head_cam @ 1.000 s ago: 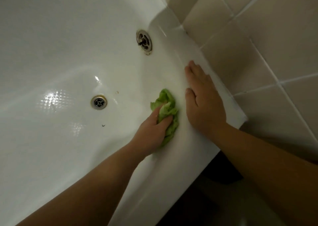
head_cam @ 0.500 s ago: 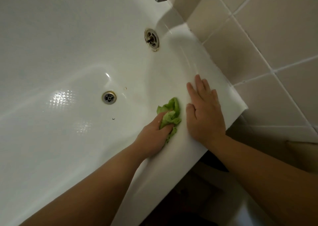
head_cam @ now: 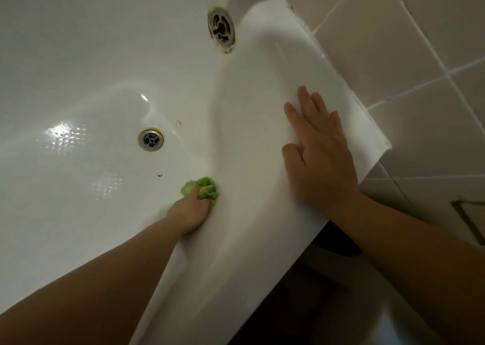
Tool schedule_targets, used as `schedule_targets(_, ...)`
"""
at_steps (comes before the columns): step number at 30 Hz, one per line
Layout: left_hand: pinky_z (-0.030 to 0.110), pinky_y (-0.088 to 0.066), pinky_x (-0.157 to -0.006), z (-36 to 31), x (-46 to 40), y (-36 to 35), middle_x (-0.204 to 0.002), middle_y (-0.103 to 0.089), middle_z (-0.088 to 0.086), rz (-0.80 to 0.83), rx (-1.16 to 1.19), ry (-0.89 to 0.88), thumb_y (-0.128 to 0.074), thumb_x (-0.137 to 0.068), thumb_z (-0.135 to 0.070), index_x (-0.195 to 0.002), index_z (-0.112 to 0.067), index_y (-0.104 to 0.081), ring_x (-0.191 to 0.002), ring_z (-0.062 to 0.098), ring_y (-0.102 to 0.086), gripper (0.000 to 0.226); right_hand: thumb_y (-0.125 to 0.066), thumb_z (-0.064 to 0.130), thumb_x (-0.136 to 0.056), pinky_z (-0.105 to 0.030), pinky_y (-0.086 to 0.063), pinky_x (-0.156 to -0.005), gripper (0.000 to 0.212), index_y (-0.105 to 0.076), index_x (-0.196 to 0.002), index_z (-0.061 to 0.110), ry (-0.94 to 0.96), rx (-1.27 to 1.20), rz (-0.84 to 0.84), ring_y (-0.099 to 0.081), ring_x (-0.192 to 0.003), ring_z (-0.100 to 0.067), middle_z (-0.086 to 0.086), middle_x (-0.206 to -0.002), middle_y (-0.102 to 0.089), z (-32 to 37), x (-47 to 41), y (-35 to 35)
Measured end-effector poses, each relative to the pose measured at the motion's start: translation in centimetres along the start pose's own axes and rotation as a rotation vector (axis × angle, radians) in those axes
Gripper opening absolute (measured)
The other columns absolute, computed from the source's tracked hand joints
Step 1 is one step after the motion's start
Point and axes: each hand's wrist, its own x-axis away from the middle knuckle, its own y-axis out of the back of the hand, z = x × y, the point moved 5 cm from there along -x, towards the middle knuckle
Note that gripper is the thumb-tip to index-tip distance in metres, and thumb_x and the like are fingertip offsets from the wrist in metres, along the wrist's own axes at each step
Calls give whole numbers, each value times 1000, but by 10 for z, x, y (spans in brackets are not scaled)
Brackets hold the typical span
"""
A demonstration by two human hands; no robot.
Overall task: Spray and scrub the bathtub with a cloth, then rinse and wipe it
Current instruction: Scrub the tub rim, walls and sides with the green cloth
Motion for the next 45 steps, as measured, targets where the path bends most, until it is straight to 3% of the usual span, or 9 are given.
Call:
schedule_targets(7,32,-32,-114,-66,53,3,-155,-48,-10,30,203,-314,-51,-102,-51,-153,-53,-36,-141,20,-46,53,-32,30,-94,-41,4,-129,70,-32,-161,14,10,46,25,-2,-160,-19,-3,-174,-9,3,-10,1)
schedule_targets(14,38,-32,-114,19,7,2,-159,-44,14,-11,41,44,-43,-107,-41,-162,-33,-23,-141,39,-45,59,-36,27,-93,-36,8,-128,70,-31,-162,16,9,25,26,0,-160,-15,0,-174,-8,3,-12,1)
schedule_targets(17,39,-33,-114,29,10,1,-157,-47,14,-35,35,79,-46,-105,-39,-161,-35,-26,-139,40,-47,60,-37,29,-93,-41,4,-129,70,-32,-161,16,16,49,33,1,-160,-17,-2,-174,-7,3,-11,1)
schedule_targets(23,38,-37,-114,-32,81,10,-153,-52,6,-33,97,-86,-48,-103,-46,-156,-44,-36,-138,34,-49,54,-36,31,-97,-44,3,-129,65,-34,-160,15,16,81,93,0,-160,-20,-4,-172,-16,19,15,-6)
schedule_targets(29,28,-37,-106,-80,173,30,-145,-59,-10,-6,181,-292,-54,-100,-48,-145,-53,-48,-130,19,-55,46,-34,19,-98,-33,8,-127,60,-38,-158,13,-122,-201,206,-3,-159,-15,-3,-171,-23,29,20,11)
schedule_targets(35,25,-50,-101,-93,285,86,-124,-71,-12,74,462,-291,-56,-105,-28,-131,-34,-66,-117,11,-66,28,-45,15,-105,-23,-17,-122,51,-44,-156,19,-198,-395,347,-28,-153,-11,1,-165,-37,88,34,68)
schedule_targets(38,30,-53,-99,-83,344,123,-116,-76,-11,42,642,-212,-54,-104,-31,-126,-38,-68,-107,11,-72,27,-50,23,-107,-21,-33,-111,37,-59,-143,23,-230,-553,410,-48,-131,-6,4,-149,-56,135,42,97)
schedule_targets(41,34,-55,-88,-55,394,161,-104,-79,1,-38,803,-114,-47,-103,-32,-112,-27,-74,-93,20,-74,28,-52,34,-107,-37,-43,-114,30,-68,-132,31,-177,-686,497,-57,-124,-7,11,-134,-65,195,50,118)
schedule_targets(45,50,-56,-100,-11,444,199,-110,-76,11,-151,829,-82,-51,-96,-42,-118,-26,-68,-103,34,-73,32,-55,41,-104,-41,-49,-109,28,-69,-129,39,-73,-852,591,-61,-125,-10,12,-132,-66,278,73,139)
